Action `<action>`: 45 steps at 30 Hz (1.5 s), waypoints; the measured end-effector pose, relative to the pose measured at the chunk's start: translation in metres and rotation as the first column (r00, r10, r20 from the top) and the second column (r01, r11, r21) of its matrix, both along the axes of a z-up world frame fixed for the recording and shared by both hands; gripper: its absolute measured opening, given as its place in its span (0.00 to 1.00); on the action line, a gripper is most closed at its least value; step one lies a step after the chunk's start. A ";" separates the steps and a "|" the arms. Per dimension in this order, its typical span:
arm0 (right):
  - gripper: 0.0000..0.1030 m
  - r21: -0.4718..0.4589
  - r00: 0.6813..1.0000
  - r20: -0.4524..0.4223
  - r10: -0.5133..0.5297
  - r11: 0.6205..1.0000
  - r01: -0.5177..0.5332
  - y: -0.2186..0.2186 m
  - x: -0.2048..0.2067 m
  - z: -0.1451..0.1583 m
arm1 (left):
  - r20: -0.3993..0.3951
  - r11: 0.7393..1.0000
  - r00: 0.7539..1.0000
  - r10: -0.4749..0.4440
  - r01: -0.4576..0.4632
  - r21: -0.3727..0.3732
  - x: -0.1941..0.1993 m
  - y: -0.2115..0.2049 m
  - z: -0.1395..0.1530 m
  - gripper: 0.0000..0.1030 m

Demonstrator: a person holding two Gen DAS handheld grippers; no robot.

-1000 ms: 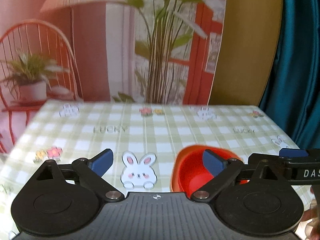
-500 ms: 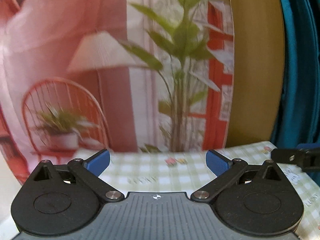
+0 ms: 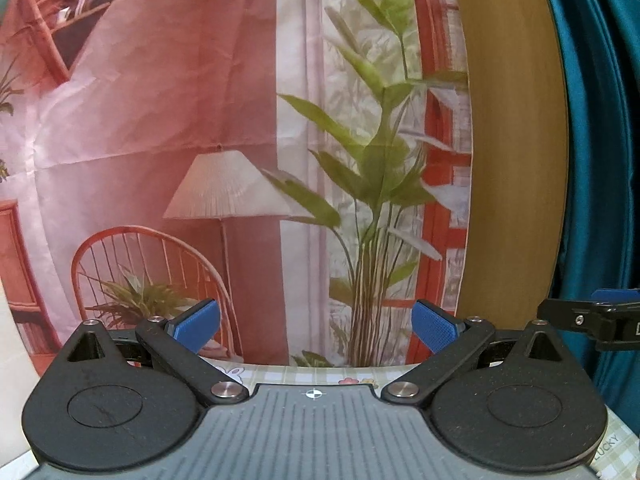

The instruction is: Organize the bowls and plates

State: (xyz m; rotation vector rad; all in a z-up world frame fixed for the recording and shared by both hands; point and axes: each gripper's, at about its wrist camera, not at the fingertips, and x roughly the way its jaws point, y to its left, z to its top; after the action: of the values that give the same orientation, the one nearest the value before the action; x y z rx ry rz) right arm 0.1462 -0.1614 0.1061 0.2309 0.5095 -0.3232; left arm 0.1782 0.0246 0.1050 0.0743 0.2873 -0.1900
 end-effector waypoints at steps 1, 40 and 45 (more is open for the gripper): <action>1.00 -0.002 1.000 0.001 0.001 1.000 -0.001 0.002 0.000 0.002 | -0.002 1.000 1.000 -0.003 0.003 0.002 -0.001 0.000 0.001 1.00; 1.00 -0.031 1.000 0.023 -0.010 0.999 0.010 0.012 -0.015 0.015 | -0.002 0.999 1.000 0.024 -0.024 -0.041 -0.017 0.012 0.011 1.00; 1.00 -0.034 1.000 0.026 -0.010 0.999 0.011 0.011 -0.017 0.016 | 0.010 0.999 0.999 0.032 -0.032 -0.030 -0.018 0.011 0.012 1.00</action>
State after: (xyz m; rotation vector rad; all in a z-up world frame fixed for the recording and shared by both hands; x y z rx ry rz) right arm 0.1296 -0.1505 0.1221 0.2044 0.4770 -0.3388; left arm 0.1600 0.0351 0.1173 0.0409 0.2753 -0.1624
